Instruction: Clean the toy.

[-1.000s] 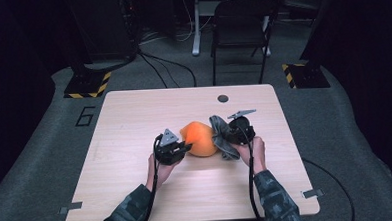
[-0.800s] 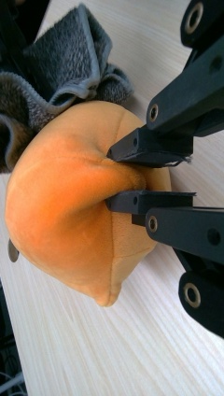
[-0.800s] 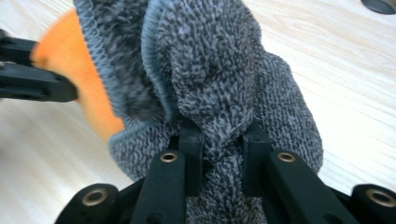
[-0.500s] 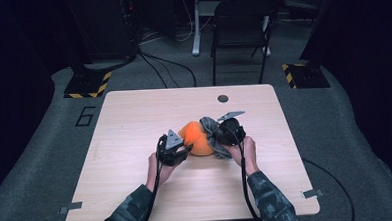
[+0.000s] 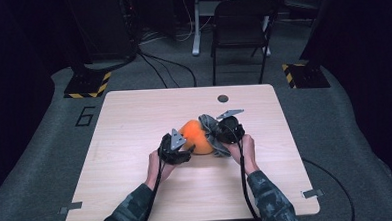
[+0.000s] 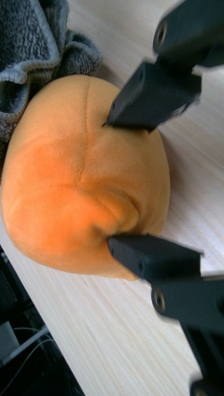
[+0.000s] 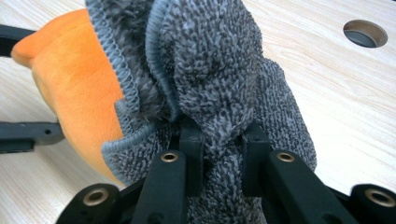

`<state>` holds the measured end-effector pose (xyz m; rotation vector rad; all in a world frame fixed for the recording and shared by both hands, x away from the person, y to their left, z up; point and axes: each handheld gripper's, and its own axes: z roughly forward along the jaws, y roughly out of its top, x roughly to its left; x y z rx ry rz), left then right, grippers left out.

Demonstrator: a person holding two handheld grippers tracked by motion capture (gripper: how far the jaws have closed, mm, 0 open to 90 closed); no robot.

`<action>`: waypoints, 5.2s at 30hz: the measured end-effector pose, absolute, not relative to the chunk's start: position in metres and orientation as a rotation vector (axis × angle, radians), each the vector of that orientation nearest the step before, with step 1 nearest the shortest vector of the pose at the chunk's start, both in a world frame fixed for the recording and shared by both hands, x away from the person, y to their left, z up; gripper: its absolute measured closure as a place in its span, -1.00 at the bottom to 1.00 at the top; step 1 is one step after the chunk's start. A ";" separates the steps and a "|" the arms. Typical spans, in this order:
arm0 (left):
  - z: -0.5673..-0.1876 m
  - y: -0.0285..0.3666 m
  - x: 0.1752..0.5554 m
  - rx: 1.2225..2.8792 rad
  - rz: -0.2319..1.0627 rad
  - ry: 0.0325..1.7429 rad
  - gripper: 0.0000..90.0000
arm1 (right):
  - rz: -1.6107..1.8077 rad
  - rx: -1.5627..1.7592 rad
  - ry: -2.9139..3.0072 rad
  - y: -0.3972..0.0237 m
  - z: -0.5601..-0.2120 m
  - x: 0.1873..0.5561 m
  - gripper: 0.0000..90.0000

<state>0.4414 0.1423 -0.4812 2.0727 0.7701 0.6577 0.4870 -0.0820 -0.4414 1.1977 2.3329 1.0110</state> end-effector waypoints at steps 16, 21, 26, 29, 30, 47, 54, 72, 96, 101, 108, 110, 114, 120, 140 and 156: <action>-0.475 0.148 0.442 1.960 0.507 0.887 0.67 | 1.093 1.177 2.308 -0.087 -0.421 0.465 0.68; -0.467 0.146 0.435 1.887 0.469 0.895 0.67 | 1.159 1.107 2.313 -0.071 -0.404 0.449 0.68; -0.464 0.141 0.429 1.910 0.448 0.873 0.67 | 1.158 1.066 2.312 -0.060 -0.401 0.444 0.67; -0.467 0.138 0.430 1.920 0.458 0.875 0.67 | 1.105 1.051 2.309 -0.057 -0.408 0.446 0.68; -0.467 0.138 0.430 1.920 0.458 0.878 0.67 | 1.087 1.046 2.307 -0.055 -0.410 0.446 0.68; -0.473 0.144 0.443 1.925 0.436 0.891 0.62 | 0.956 1.225 2.326 -0.089 -0.443 0.468 0.68; -0.474 0.143 0.446 1.908 0.432 0.897 0.62 | 0.844 1.331 2.376 -0.102 -0.469 0.482 0.68; -0.472 0.144 0.447 1.899 0.422 0.897 0.61 | 1.141 1.111 2.294 -0.073 -0.403 0.455 0.67; -0.474 0.147 0.449 1.915 0.411 0.876 0.61 | 0.787 1.354 2.414 -0.106 -0.482 0.488 0.67; -0.474 0.149 0.450 1.908 0.416 0.881 0.60 | 0.762 1.338 2.391 -0.108 -0.474 0.487 0.67; -0.474 0.148 0.450 1.910 0.420 0.877 0.59 | 1.019 1.212 2.289 -0.099 -0.419 0.466 0.68; -0.474 0.149 0.450 1.917 0.414 0.874 0.56 | 0.987 1.166 2.325 -0.087 -0.423 0.465 0.68; -0.474 0.150 0.448 1.896 0.441 0.867 0.36 | 0.936 1.158 2.326 -0.079 -0.436 0.470 0.68; -0.476 0.153 0.446 1.920 0.467 0.852 -0.02 | 0.946 1.174 2.314 -0.083 -0.436 0.472 0.68; -0.478 0.149 0.446 1.906 0.462 0.832 0.81 | 1.006 1.197 2.265 -0.092 -0.431 0.474 0.68; -0.473 0.139 0.438 1.901 0.425 0.828 0.86 | 1.073 1.040 2.278 -0.060 -0.415 0.453 0.68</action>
